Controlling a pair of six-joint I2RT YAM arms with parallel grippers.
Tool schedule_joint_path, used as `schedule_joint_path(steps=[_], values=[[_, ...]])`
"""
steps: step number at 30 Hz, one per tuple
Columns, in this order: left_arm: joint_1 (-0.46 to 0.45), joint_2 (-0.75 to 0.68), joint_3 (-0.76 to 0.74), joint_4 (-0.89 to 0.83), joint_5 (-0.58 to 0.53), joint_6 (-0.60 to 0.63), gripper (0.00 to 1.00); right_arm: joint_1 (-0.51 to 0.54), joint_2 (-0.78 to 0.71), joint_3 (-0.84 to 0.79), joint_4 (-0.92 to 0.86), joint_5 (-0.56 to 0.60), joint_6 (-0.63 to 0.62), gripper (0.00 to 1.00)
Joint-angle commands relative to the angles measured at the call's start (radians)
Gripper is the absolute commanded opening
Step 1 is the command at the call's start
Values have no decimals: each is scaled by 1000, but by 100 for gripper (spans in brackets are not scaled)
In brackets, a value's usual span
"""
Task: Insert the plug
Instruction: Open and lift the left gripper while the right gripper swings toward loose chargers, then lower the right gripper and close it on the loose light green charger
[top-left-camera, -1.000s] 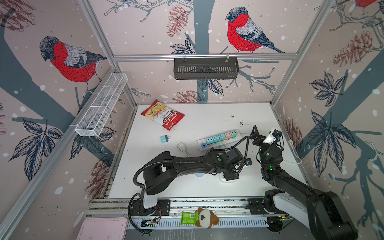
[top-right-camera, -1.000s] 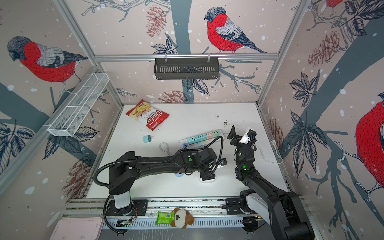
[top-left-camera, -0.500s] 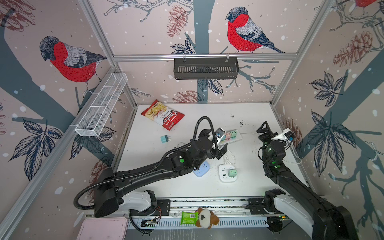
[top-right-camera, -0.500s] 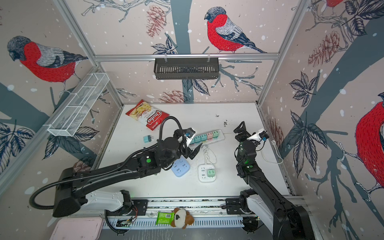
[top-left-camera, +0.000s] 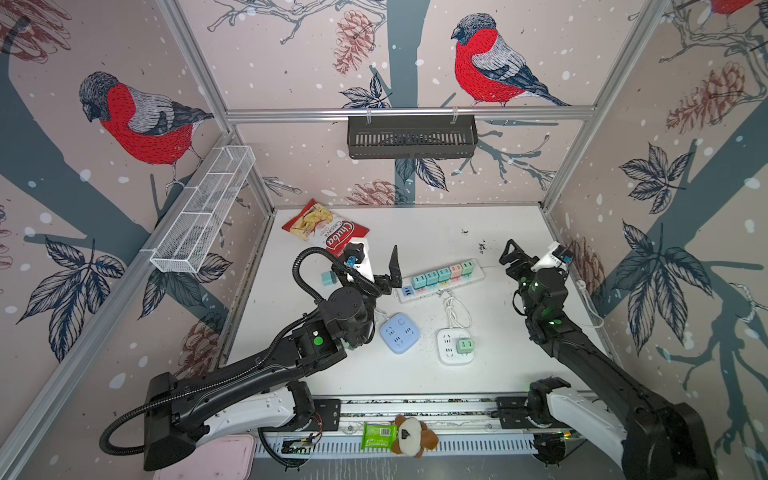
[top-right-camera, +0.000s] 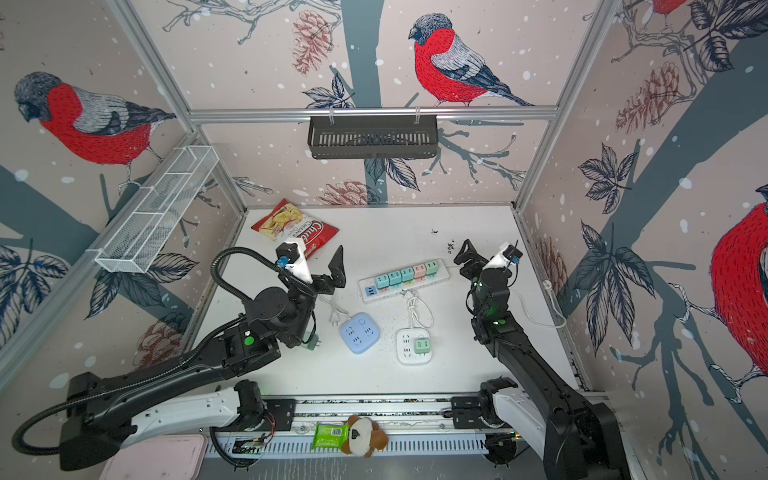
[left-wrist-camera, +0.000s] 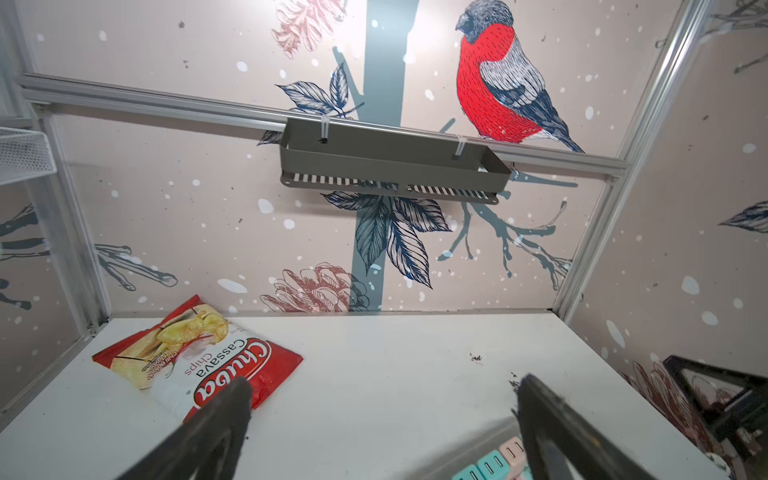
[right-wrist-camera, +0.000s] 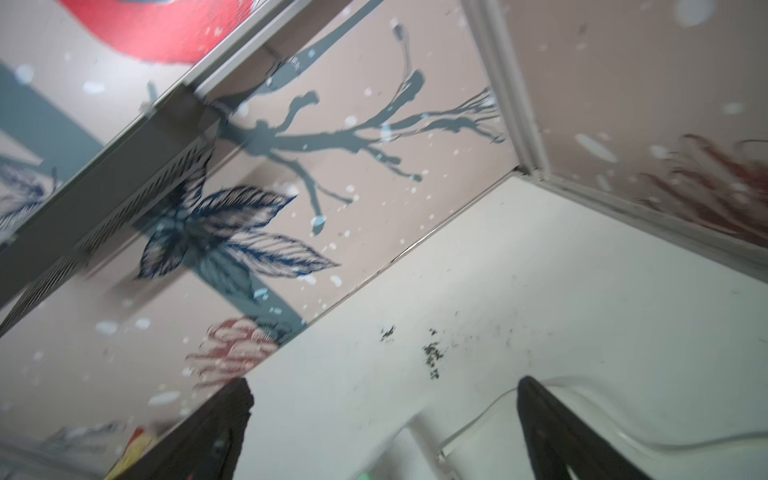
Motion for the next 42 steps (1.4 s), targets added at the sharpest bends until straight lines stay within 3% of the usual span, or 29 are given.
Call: schedule_joint_path(steps=[1,4,10,13,27,31,42], values=[[31,-31,18,-87,-55,-60,98,57,44,51,-2,-201,-84,100],[88,-88,-13,-115,-34,-118,99,210,100,125,-67,-90,-142,97],[289,-176,-32,-259,115,-310,98,407,200,230,-115,-74,-204,62],[345,-192,-45,-278,174,-352,98,482,245,279,-141,-59,-203,51],[374,-88,-9,-296,207,-385,98,819,495,284,-149,26,-295,39],[392,-71,23,-368,147,-442,98,889,539,315,-138,-26,-341,41],[622,-137,-25,-460,273,-609,98,972,709,424,-130,-183,-412,48]])
